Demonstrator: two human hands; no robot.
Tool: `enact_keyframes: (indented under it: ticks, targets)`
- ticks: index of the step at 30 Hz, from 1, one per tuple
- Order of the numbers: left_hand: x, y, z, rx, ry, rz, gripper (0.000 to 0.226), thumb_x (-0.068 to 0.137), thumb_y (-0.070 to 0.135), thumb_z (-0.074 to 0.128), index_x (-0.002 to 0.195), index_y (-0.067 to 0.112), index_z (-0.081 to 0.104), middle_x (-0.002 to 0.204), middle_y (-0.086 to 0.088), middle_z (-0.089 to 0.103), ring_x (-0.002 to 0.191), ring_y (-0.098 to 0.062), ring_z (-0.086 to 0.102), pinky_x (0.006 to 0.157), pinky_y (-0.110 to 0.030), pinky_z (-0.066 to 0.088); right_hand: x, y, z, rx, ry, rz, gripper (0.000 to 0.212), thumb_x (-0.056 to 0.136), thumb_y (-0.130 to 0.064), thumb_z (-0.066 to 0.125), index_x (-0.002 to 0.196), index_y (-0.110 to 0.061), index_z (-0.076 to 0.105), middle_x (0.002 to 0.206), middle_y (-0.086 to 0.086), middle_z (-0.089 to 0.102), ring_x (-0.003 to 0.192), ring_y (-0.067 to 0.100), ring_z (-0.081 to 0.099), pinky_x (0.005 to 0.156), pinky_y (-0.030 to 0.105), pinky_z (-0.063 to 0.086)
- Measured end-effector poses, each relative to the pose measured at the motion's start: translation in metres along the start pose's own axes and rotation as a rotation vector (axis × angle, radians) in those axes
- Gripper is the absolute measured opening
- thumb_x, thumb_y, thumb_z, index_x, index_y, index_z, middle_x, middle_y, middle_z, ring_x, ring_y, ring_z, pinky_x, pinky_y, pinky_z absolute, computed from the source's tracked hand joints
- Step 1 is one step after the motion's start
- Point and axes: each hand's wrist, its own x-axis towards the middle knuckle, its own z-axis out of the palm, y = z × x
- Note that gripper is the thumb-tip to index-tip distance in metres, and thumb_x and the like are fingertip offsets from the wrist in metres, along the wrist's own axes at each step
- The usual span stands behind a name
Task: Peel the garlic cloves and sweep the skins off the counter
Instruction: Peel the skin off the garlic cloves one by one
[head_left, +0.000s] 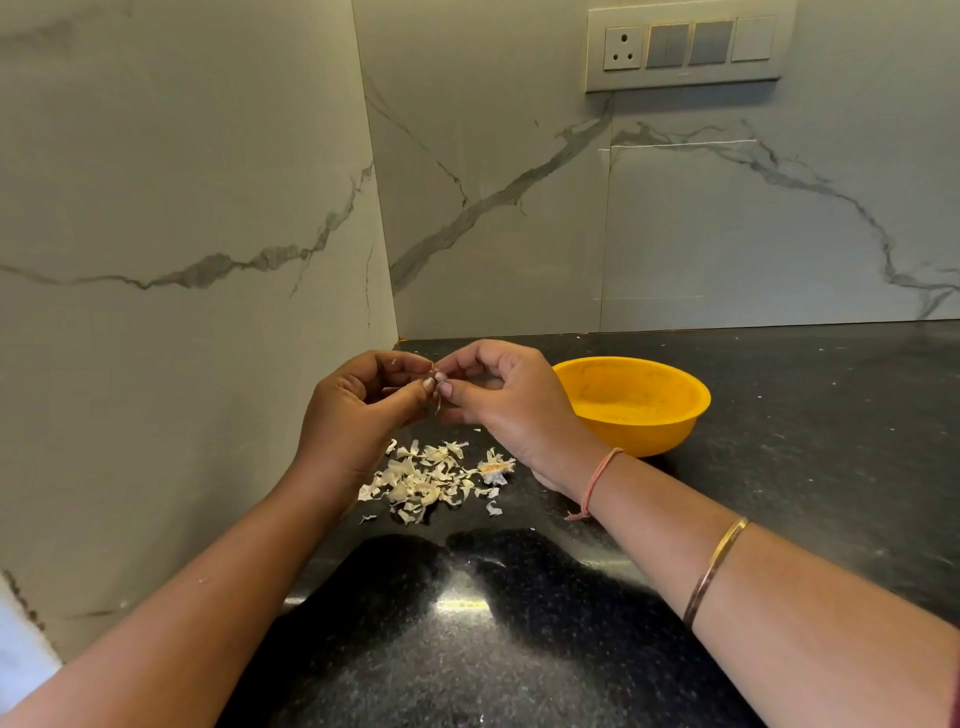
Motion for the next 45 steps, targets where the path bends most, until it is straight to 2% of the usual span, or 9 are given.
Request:
enact_keyframes:
  ticks: [7, 12, 19, 24, 32, 45]
  targets:
    - [0.002, -0.002, -0.001, -0.011, 0.022, -0.127, 0.008, 0.082, 0.007, 0.066, 0.082, 0.013, 0.070, 0.075, -0.001, 0.072, 0.070, -0.008, 0.068, 0.062, -0.018, 0.055, 0.005, 0.007, 0.000, -0.152, 0.062, -0.088, 0.015, 0.081, -0.001, 0.068, 0.089, -0.013, 0.066, 0.089, 0.010, 0.071, 0.084, 0.019, 0.069, 0.080, 0.036, 0.057]
    - [0.002, -0.001, -0.001, -0.025, 0.021, -0.183, 0.008, 0.081, 0.007, 0.066, 0.080, 0.013, 0.072, 0.073, -0.002, 0.072, 0.069, -0.010, 0.068, 0.061, -0.017, 0.053, 0.005, 0.008, 0.000, -0.232, 0.072, -0.149, 0.012, 0.079, 0.001, 0.070, 0.086, -0.007, 0.066, 0.089, 0.009, 0.070, 0.083, 0.017, 0.068, 0.078, 0.029, 0.057]
    - [0.001, 0.001, 0.002, -0.185, 0.001, -0.296, 0.009, 0.082, 0.001, 0.061, 0.080, 0.004, 0.069, 0.069, -0.005, 0.072, 0.067, -0.010, 0.067, 0.073, -0.021, 0.055, 0.005, 0.010, -0.001, -0.477, 0.091, -0.402, 0.008, 0.075, 0.003, 0.071, 0.080, -0.003, 0.067, 0.084, 0.007, 0.063, 0.078, 0.023, 0.062, 0.068, 0.041, 0.056]
    - [0.001, 0.003, 0.003, -0.365, 0.007, -0.401, 0.018, 0.083, -0.004, 0.057, 0.071, 0.002, 0.069, 0.067, -0.008, 0.071, 0.062, -0.010, 0.068, 0.066, -0.017, 0.057, 0.005, 0.011, -0.001, -0.590, 0.073, -0.519, 0.006, 0.074, 0.003, 0.070, 0.077, -0.002, 0.067, 0.081, 0.008, 0.064, 0.073, 0.019, 0.060, 0.061, 0.038, 0.055]
    - [0.001, 0.000, 0.007, -0.382, 0.041, -0.397, 0.010, 0.086, -0.005, 0.053, 0.082, -0.003, 0.062, 0.064, -0.007, 0.070, 0.060, -0.008, 0.067, 0.061, -0.016, 0.055, 0.005, 0.011, 0.001, -0.613, 0.063, -0.512, 0.004, 0.074, 0.002, 0.070, 0.076, -0.001, 0.071, 0.077, 0.008, 0.066, 0.071, 0.021, 0.062, 0.060, 0.040, 0.054]
    - [-0.002, -0.004, 0.009, -0.214, 0.090, -0.341, 0.014, 0.087, -0.002, 0.055, 0.075, 0.001, 0.063, 0.060, -0.002, 0.067, 0.058, -0.006, 0.063, 0.063, -0.015, 0.054, 0.003, 0.012, 0.004, -0.609, 0.093, -0.510, 0.009, 0.072, 0.007, 0.067, 0.071, -0.001, 0.071, 0.073, 0.009, 0.066, 0.067, 0.020, 0.061, 0.057, 0.036, 0.055]
